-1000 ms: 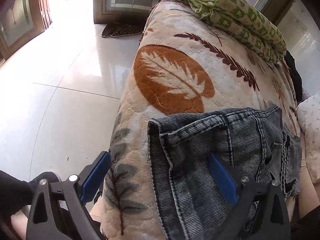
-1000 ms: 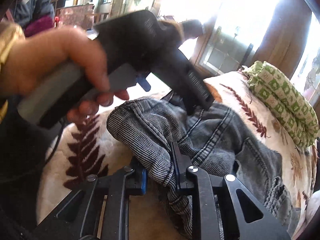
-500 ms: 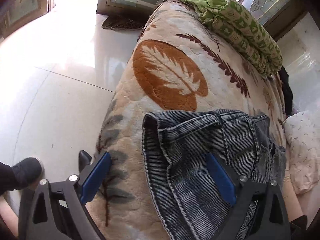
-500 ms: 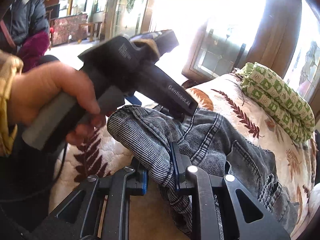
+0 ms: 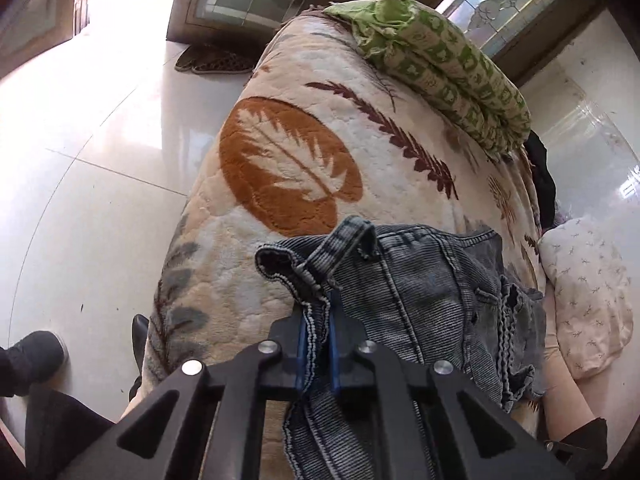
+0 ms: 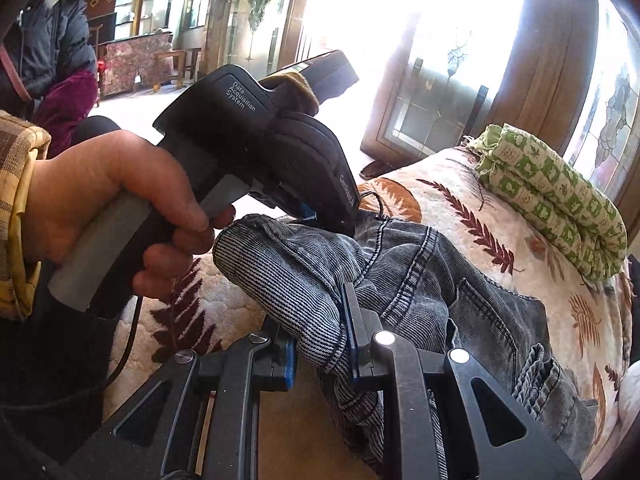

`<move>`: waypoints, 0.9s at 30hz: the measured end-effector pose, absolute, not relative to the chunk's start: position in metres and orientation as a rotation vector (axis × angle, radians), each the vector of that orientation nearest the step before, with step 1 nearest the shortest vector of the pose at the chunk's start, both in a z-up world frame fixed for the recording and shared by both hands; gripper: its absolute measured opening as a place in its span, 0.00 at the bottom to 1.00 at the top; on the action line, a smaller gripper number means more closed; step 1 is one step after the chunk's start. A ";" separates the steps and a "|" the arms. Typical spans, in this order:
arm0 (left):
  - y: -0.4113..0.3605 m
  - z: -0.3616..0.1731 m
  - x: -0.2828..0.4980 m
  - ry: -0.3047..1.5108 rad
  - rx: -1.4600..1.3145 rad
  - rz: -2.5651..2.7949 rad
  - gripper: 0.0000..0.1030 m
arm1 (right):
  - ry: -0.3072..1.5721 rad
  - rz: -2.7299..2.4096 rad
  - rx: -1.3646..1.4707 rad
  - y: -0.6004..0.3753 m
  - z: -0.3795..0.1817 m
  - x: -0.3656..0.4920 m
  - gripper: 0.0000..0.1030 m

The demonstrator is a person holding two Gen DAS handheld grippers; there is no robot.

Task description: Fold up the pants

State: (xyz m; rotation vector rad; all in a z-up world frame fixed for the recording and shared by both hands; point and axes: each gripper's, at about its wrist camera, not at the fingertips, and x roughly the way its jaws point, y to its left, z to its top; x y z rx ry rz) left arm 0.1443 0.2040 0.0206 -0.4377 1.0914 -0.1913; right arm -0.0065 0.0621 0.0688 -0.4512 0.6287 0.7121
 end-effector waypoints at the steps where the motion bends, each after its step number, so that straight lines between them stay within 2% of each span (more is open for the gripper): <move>1: 0.202 0.025 0.144 1.085 -0.427 -0.192 0.09 | 0.628 0.712 -0.449 0.061 0.070 -0.007 0.17; 17: 0.148 0.112 0.140 0.945 -0.309 -0.288 0.07 | 0.606 0.614 -0.267 0.003 0.109 -0.004 0.16; 27: 0.054 0.152 0.146 0.894 -0.212 -0.420 0.07 | 0.611 0.470 -0.137 -0.071 0.126 0.001 0.16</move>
